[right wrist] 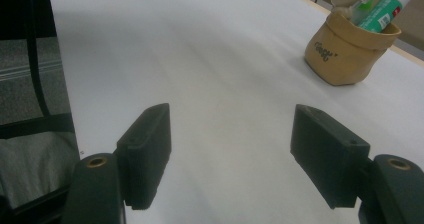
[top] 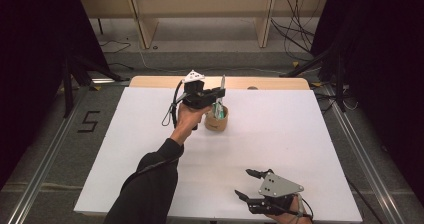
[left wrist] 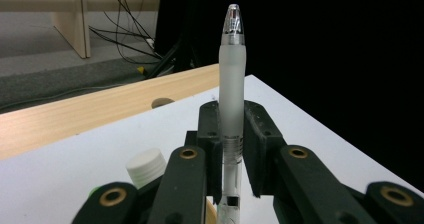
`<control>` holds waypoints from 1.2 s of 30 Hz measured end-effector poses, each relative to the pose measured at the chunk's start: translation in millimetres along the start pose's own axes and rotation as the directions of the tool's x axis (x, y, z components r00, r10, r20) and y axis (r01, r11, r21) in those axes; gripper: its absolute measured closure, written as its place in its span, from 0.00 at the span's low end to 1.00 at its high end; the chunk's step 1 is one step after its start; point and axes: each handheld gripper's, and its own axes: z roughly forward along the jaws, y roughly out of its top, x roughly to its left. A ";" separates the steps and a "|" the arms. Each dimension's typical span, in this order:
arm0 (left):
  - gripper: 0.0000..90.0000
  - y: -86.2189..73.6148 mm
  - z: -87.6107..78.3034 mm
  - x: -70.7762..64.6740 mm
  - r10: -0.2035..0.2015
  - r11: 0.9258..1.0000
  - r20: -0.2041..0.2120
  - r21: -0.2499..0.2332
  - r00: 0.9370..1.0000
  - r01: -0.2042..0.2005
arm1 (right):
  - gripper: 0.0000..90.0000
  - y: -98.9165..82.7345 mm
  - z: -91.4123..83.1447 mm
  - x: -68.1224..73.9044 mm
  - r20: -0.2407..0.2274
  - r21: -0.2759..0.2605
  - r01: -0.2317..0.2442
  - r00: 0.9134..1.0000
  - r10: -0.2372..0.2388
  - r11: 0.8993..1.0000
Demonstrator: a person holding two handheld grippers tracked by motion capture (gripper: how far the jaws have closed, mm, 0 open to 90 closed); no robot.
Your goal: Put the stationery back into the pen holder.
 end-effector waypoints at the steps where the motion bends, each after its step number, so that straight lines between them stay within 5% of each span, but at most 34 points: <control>1: 0.88 0.0 1.7 0.5 0.007 1.000 -0.001 0.000 1.000 -0.007 | 0.37 -0.1 0.2 0.0 -0.001 0.003 0.002 1.000 -0.002 1.000; 12: 0.88 -0.7 15.8 7.4 -0.009 1.000 -0.023 -0.008 1.000 0.009 | 0.38 -0.5 0.8 0.4 -0.011 0.007 0.015 1.000 -0.014 1.000; 31: 0.88 -19.0 28.2 14.8 0.016 1.000 -0.030 0.000 0.999 -0.016 | 0.38 -0.3 2.6 1.8 -0.021 0.011 0.024 0.999 -0.024 1.000; 36: 0.88 -21.8 27.4 15.1 0.049 0.999 -0.060 0.007 0.997 -0.049 | 0.38 -0.5 2.6 1.8 -0.021 0.013 0.026 0.999 -0.026 1.000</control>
